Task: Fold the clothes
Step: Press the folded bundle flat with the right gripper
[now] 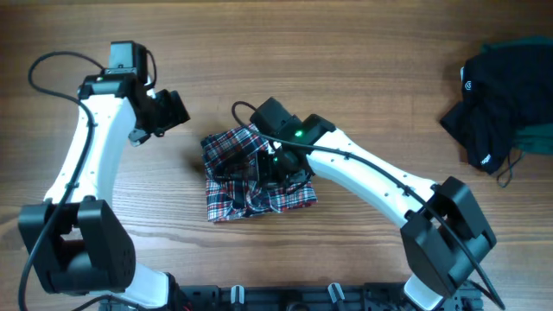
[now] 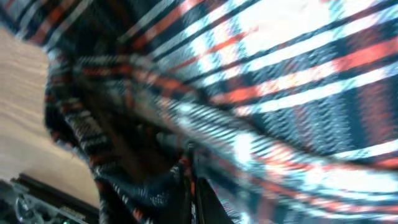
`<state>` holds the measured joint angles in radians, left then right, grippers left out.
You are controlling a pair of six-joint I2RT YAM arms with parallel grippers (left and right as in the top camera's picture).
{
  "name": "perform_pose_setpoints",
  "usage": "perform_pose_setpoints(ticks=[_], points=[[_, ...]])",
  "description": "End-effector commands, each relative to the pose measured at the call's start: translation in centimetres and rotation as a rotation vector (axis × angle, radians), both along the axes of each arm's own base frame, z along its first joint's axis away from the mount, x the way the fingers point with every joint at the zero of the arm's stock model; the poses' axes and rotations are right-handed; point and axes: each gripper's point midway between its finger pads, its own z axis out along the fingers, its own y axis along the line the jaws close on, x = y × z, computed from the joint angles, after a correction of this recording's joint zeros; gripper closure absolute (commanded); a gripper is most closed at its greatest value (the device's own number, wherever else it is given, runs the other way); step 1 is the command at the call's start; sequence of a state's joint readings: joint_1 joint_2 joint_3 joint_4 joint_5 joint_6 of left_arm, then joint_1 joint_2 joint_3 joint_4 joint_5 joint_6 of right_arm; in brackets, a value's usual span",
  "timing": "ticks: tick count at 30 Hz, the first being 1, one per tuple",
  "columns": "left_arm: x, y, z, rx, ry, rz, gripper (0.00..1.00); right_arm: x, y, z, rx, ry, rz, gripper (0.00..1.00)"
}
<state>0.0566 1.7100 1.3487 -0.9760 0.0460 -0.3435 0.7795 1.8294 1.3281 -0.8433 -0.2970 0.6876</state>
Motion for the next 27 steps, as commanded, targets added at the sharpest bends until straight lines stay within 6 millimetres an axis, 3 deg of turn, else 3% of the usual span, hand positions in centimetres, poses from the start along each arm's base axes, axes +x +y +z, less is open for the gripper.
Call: perform_pose_setpoints(ticks=[1,7,14,23,25,27], points=[[-0.1,2.7,0.0,0.011,0.001,0.083,0.16,-2.8,3.0,0.0,0.078,0.061,0.068,0.96],[-0.6,4.8,0.0,0.009,0.013,0.141,0.15,-5.9,4.8,0.5,0.122,0.12,0.146,0.96],[-0.8,4.7,-0.1,0.008,0.021,0.14,0.15,-5.0,5.2,2.7,0.172,0.074,0.117,0.96],[-0.8,4.4,-0.1,-0.013,0.021,0.132,0.14,-6.2,5.3,-0.9,0.118,0.182,0.129,0.95],[-0.8,4.3,-0.1,-0.014,0.021,0.132,0.14,-6.4,5.7,-1.1,0.131,0.191,0.138,0.85],[-0.8,4.2,-0.1,-0.021,0.02,0.13,0.14,-6.9,5.8,-2.1,0.114,0.21,0.144,0.85]])
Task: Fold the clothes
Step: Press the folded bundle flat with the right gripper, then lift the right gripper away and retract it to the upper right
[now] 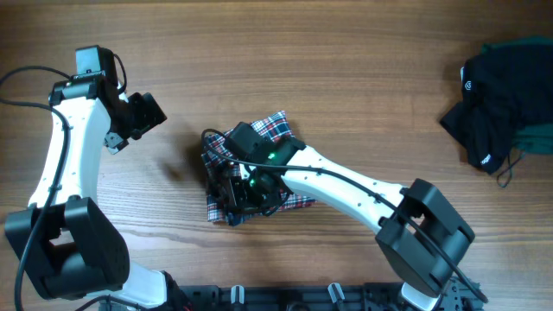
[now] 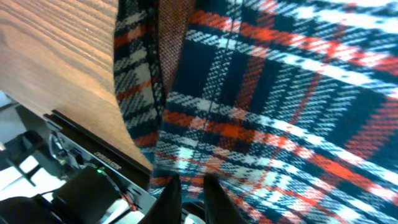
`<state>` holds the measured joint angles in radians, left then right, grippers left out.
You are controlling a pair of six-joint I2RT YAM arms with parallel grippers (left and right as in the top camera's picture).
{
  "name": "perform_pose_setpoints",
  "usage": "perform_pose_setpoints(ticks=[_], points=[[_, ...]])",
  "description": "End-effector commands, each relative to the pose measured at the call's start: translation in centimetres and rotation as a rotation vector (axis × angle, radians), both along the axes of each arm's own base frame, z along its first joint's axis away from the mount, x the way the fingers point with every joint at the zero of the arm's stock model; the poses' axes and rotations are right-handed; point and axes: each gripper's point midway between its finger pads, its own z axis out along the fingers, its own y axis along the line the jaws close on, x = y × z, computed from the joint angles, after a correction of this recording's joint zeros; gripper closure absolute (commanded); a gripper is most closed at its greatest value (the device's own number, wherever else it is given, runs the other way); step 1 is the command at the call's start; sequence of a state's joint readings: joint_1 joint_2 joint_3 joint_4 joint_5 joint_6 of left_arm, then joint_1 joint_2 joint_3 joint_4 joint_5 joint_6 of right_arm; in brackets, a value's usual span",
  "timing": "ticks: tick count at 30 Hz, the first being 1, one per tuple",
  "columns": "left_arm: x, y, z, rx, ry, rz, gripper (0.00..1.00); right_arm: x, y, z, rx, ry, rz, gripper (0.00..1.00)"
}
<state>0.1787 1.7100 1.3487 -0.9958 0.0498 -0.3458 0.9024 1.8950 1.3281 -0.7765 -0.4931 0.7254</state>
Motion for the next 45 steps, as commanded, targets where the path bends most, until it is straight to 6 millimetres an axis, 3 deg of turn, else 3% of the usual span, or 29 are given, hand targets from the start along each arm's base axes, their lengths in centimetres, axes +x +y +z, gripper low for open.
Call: perform_pose_setpoints(ticks=[1,4,7,9,11,13,15,17,22,25,27,31,33,35,36,37,38,39,40,45], points=[[0.1,0.0,0.0,-0.014,0.0,0.007,0.14,-1.3,0.6,-1.6,-0.016,0.055,0.023,0.88],[0.1,0.0,0.0,-0.013,0.0,0.003,0.14,-0.9,0.7,-1.2,-0.003,0.041,0.021,0.89],[0.1,-0.1,0.0,-0.017,0.0,0.001,0.14,1.7,-0.4,1.9,-0.023,-0.103,-0.009,0.86],[0.1,-0.2,0.0,-0.023,-0.001,-0.001,0.14,3.6,-1.7,4.8,-0.049,-0.219,-0.051,0.83],[0.1,-0.4,0.1,-0.031,-0.003,-0.004,0.14,6.0,-3.4,9.9,-0.021,-0.356,-0.117,0.72],[0.1,-0.4,0.1,-0.031,-0.003,-0.006,0.14,7.7,-4.7,12.7,0.025,-0.421,-0.167,0.67],[0.1,-0.4,0.1,-0.031,-0.003,-0.006,0.14,8.2,-5.1,11.9,0.005,-0.409,-0.18,0.71],[0.1,-0.4,0.1,-0.031,-0.003,-0.006,0.14,7.1,-4.1,9.1,-0.011,-0.333,-0.141,0.8],[0.1,-0.4,0.0,-0.031,0.001,-0.006,0.14,2.3,0.2,1.2,-0.022,-0.099,0.008,0.93],[0.0,-0.4,0.0,-0.031,0.001,-0.006,0.13,-0.5,1.1,-1.0,-0.03,0.02,0.063,0.96],[0.1,-0.4,0.0,-0.031,0.0,-0.006,0.13,-1.0,0.9,-1.5,-0.055,0.025,0.075,0.96],[0.1,-0.4,0.0,-0.031,0.0,-0.006,0.14,-0.2,1.0,-1.2,-0.045,0.007,0.059,0.93],[0.1,-0.4,0.0,-0.031,0.0,-0.006,0.13,1.2,1.2,0.3,-0.017,-0.049,0.057,0.92],[0.0,-0.5,0.0,-0.034,0.001,-0.007,0.13,3.2,0.9,2.6,-0.002,-0.139,0.039,0.82],[-0.1,-0.6,0.0,-0.042,0.006,-0.009,0.14,5.1,0.0,4.7,-0.016,-0.229,0.014,0.67],[-0.3,-1.1,0.0,-0.065,0.015,-0.022,0.14,7.0,-1.4,6.9,-0.043,-0.311,-0.03,0.31],[-0.8,-1.9,0.0,-0.11,0.027,-0.046,0.13,8.5,-2.8,8.5,-0.064,-0.371,-0.065,0.05],[-2.0,-3.4,0.0,-0.191,0.073,-0.055,0.13,11.1,-6.4,11.4,-0.109,-0.448,-0.154,0.0],[-3.3,-4.3,0.1,-0.237,0.12,-0.084,0.12,12.3,-8.9,12.8,-0.132,-0.477,-0.204,0.0],[-7.4,-9.1,-1.8,-0.498,0.215,-0.181,0.09,16.6,-19.4,15.8,-0.194,-0.528,-0.406,0.0]])
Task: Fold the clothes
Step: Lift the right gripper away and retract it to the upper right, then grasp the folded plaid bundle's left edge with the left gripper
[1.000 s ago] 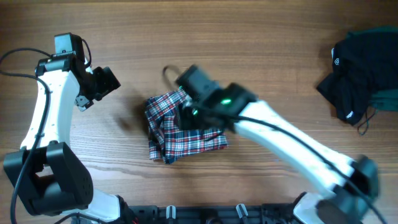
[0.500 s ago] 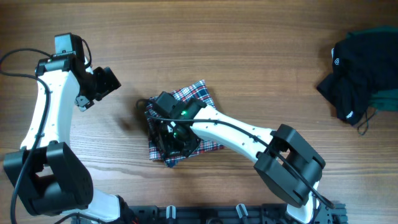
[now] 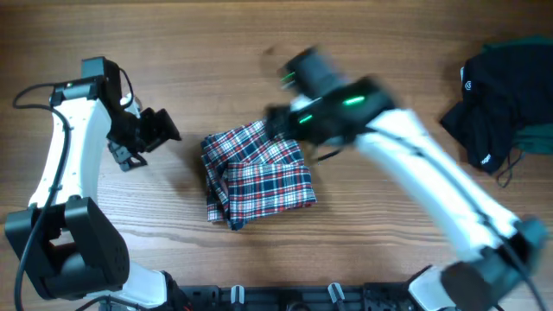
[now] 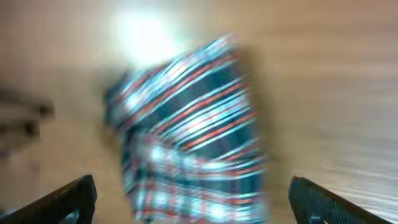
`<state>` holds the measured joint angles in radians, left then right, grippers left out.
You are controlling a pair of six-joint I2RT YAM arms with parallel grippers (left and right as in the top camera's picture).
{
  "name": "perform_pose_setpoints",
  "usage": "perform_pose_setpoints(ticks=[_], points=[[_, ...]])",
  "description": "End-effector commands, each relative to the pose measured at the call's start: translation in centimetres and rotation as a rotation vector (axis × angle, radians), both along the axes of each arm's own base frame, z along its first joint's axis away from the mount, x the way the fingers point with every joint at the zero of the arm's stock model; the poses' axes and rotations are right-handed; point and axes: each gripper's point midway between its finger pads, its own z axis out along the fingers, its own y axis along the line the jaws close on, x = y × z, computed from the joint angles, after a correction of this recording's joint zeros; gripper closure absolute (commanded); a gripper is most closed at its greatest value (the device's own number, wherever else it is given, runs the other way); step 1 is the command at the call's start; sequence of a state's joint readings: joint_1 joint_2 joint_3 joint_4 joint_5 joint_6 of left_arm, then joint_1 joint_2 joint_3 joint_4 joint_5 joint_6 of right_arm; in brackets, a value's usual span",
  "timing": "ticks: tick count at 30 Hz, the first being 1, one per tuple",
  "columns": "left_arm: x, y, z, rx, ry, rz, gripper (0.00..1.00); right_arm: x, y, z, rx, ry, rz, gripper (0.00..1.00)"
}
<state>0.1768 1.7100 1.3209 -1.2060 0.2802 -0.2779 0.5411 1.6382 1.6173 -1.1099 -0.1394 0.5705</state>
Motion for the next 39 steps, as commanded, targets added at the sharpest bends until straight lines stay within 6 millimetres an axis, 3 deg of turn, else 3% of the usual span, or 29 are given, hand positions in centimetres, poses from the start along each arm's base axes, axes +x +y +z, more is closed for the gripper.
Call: perform_pose_setpoints(ticks=[1,7,11,19,23,36,39], points=[[-2.9,-5.2,-1.8,-0.312,0.03,-0.088,0.09,3.6,-8.1,1.6,-0.067,-0.084,-0.155,0.0],[-4.6,-8.8,-3.8,-0.552,-0.026,-0.094,0.1,6.4,-17.5,2.7,-0.033,-0.133,-0.294,0.0],[-5.4,-9.3,-4.9,-0.582,-0.018,-0.064,0.1,6.8,-20.6,2.7,-0.053,-0.147,-0.341,0.0],[-5.5,-7.7,-8.4,-0.438,-0.065,-0.1,0.1,7.1,-21.0,2.9,-0.067,-0.171,-0.319,0.0],[-4.8,-7.4,-8.9,-0.413,-0.09,-0.112,0.09,7.1,-21.0,2.9,-0.072,-0.174,-0.306,0.0],[-5.2,-12.5,-10.8,-0.499,-0.038,-0.215,0.08,7.1,-21.0,2.9,-0.086,-0.181,-0.282,0.0],[-5.2,-12.6,-10.9,-0.499,-0.038,-0.222,0.22,7.1,-21.0,2.9,-0.086,-0.18,-0.281,0.0]])
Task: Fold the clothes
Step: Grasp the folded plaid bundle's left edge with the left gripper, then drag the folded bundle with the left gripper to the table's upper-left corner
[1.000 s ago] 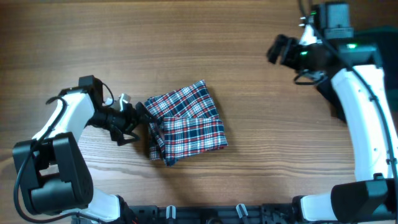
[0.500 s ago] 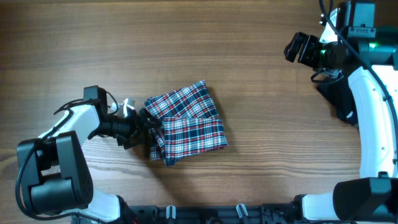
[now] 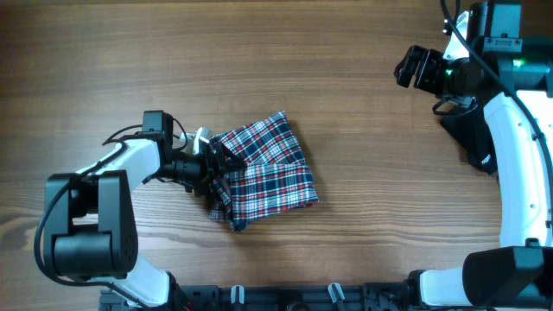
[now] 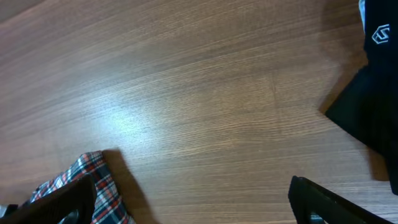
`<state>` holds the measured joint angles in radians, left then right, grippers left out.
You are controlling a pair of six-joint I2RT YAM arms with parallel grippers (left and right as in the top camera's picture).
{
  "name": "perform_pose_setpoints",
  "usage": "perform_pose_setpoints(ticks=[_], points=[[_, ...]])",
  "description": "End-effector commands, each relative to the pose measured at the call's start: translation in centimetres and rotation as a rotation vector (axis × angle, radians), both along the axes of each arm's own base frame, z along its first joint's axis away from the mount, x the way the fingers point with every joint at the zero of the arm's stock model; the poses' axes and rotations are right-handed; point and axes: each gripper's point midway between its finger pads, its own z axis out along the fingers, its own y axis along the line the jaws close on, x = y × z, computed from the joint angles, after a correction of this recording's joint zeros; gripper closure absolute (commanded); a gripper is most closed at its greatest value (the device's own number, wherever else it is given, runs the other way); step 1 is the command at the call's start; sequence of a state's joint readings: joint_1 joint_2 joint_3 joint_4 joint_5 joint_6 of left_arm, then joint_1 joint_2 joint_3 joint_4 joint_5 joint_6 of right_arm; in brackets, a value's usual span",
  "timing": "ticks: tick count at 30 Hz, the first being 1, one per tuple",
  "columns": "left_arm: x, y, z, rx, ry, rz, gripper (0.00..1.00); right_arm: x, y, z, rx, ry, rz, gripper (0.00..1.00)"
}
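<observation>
A plaid cloth [image 3: 263,173] in red, white and navy lies folded into a rough square at the table's middle. Its far corner [image 4: 93,186] shows at the lower left of the right wrist view. My left gripper [image 3: 213,164] lies low at the cloth's left edge, its fingers over the fabric; their grip is hidden. My right gripper [image 3: 413,69] hovers open at the far right, well away from the plaid cloth. Bare wood lies between its fingertips [image 4: 74,199].
A pile of dark clothes [image 3: 475,138] sits at the right edge, partly under my right arm. Its black garment with a white logo [image 4: 373,93] fills the right of the wrist view. Wooden table [image 3: 346,130] surrounds the cloth.
My right gripper has gone from just beyond the plaid cloth to the far right by the dark pile. My left gripper has come from the open table on the left to the cloth's left edge.
First my right gripper was shut down in the rumpled plaid cloth, the left one off at the far left. Then it was over the cloth's near-left part. Later it was open beyond a squarely folded cloth. Now it is away and the left one touches the cloth.
</observation>
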<state>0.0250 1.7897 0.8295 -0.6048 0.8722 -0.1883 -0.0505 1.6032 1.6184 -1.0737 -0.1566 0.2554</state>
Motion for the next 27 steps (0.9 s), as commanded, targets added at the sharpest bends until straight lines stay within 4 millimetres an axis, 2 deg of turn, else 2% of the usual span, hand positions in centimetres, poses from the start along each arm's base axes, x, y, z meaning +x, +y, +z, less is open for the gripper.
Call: perform_pose_setpoints(ticks=[1,3,4,5,8,10,12,16,18,21,24,27], points=[[-2.0,0.5,-3.1,0.094,0.086,-0.025,0.37,-0.2,0.3,1.1,0.002,-0.032,0.026,0.0],[-1.9,0.5,-3.1,0.094,0.083,-0.024,0.75,-0.2,0.3,1.1,0.003,-0.03,0.025,0.0],[-1.8,0.5,-3.1,0.094,0.083,-0.021,0.89,-0.2,0.3,1.1,0.003,-0.03,0.025,0.0],[-1.8,0.5,-3.1,0.094,0.078,-0.021,0.96,-0.2,0.3,1.1,0.002,-0.03,0.026,0.0],[-0.3,0.5,-3.1,0.095,0.006,-0.017,0.96,-0.2,-0.1,1.0,-0.017,-0.029,0.014,0.0],[1.9,0.7,-2.9,0.097,-0.042,0.044,0.96,-0.3,-0.4,0.9,-0.035,-0.025,0.003,0.0],[5.6,1.5,-1.6,0.1,-0.128,0.11,0.96,-0.6,-0.7,0.7,-0.048,-0.011,-0.004,0.0],[10.9,5.2,0.2,0.279,-0.24,0.184,0.96,-1.2,-1.8,0.3,-0.102,0.02,-0.034,0.0],[13.6,8.1,1.6,0.421,-0.284,0.238,0.96,-1.4,-2.2,0.2,-0.124,0.034,-0.046,0.0],[16.0,10.9,3.6,0.521,-0.335,0.301,0.96,-1.6,-2.2,0.1,-0.126,0.042,-0.046,0.0],[18.1,13.5,5.6,0.533,-0.365,0.414,0.96,-1.6,-2.2,0.1,-0.126,0.042,-0.047,0.01],[18.8,16.2,5.9,0.525,-0.358,0.521,0.96,-1.7,-2.2,0.0,-0.125,0.046,-0.048,0.0]])
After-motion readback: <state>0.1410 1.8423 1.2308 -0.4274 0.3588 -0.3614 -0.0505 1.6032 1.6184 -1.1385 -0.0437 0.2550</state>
